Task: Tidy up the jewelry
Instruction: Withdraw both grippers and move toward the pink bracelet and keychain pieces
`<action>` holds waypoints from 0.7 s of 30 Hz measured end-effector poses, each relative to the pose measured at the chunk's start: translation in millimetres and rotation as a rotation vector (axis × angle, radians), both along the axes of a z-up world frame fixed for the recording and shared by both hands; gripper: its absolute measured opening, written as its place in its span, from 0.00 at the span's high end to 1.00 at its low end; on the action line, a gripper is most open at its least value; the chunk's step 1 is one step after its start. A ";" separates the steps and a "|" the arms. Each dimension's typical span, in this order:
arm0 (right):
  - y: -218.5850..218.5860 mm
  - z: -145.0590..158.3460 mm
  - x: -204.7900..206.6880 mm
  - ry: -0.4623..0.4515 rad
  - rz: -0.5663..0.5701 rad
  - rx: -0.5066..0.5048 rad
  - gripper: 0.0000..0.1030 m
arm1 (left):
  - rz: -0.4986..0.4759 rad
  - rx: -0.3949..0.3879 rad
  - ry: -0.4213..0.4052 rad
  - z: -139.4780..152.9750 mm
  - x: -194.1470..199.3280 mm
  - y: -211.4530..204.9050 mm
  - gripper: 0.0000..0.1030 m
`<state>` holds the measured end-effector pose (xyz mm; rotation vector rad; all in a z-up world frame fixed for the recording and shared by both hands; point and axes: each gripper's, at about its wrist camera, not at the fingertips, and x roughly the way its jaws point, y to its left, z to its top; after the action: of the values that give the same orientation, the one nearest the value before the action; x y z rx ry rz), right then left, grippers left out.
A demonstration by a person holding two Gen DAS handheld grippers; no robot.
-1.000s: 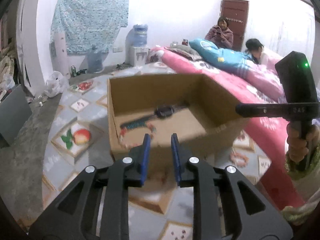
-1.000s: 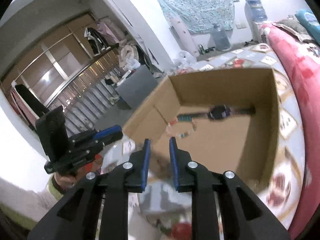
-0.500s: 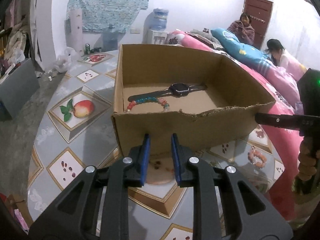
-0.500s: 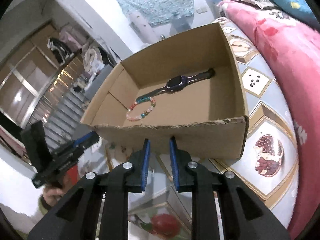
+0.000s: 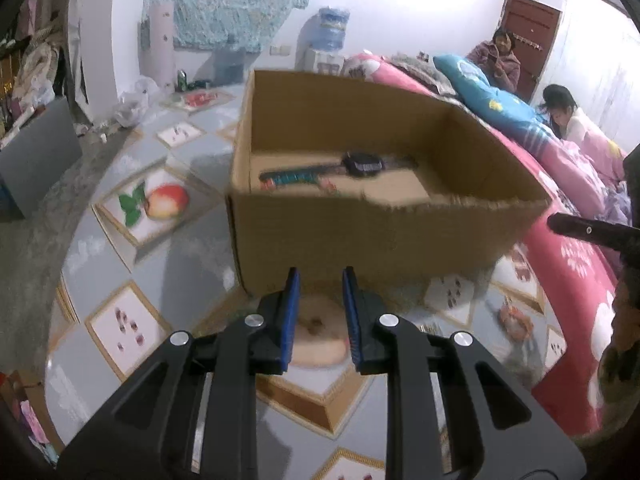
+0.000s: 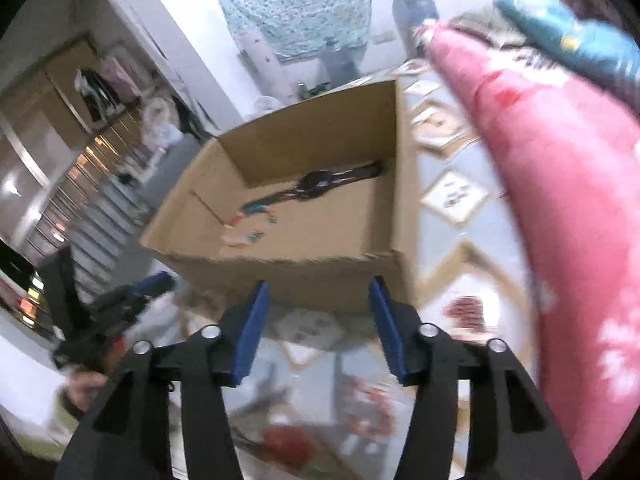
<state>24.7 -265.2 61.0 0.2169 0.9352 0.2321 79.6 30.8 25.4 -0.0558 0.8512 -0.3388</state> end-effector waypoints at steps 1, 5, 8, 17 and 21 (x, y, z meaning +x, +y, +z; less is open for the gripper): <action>-0.8 0.6 -3.7 0.008 -0.004 -0.038 0.42 | -0.011 0.006 0.011 -3.1 -3.8 -1.8 0.80; 2.0 7.8 -28.6 0.041 -0.015 -0.230 0.22 | -0.049 0.062 0.033 -15.4 -22.4 -13.7 0.79; 2.0 11.0 -47.9 0.044 -0.018 -0.229 0.22 | -0.081 0.065 0.062 -24.5 -30.8 -23.9 0.77; 22.3 -43.9 -51.4 0.187 0.001 -0.196 0.55 | -0.158 0.166 0.058 -38.8 -38.1 -54.5 0.75; 38.2 -46.2 -49.0 0.169 0.078 -0.211 0.65 | -0.173 0.197 0.055 -43.4 -42.7 -60.2 0.75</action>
<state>-24.2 -227.0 14.9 0.0048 1.1288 0.1872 36.9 -29.4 -18.1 0.1934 0.9429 -0.4153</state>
